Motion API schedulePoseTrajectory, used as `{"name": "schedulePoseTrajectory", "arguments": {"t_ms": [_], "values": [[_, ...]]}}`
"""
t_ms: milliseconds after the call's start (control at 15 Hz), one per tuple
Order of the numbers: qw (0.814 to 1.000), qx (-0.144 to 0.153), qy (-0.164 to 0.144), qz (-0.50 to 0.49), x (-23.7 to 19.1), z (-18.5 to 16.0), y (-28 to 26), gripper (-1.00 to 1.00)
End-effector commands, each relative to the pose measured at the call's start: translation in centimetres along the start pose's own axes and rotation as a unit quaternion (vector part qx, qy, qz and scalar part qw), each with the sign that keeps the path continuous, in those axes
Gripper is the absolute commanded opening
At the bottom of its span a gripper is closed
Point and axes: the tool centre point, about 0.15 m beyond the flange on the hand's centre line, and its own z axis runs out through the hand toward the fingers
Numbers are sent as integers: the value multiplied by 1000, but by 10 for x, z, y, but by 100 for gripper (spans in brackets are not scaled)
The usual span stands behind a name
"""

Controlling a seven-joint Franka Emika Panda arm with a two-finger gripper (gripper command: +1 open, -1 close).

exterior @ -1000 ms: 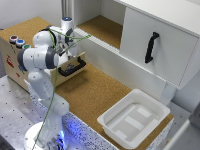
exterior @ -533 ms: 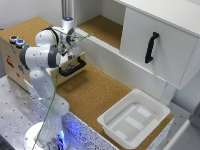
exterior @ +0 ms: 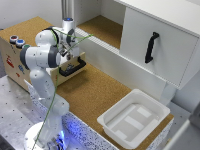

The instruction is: Place the purple block on top of the yellow block

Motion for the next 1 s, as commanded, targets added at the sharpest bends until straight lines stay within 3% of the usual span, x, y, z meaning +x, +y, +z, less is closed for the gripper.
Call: {"name": "schedulePoseTrajectory", "arguments": {"t_ms": [0, 200, 400, 533, 733, 867, 933], "values": [[996, 43, 39, -73, -16, -68, -36, -100], [986, 59, 73, -141, -26, -122, -59, -100], [970, 71, 82, -219, -38, -163, -80, -100], [954, 94, 55, -281, -43, -177, -96, -100], [921, 104, 34, -374, -53, -189, -120, -100], [892, 102, 17, -441, -55, -196, -137, -100], [882, 85, 18, -464, -54, -194, -147, -100]]}}
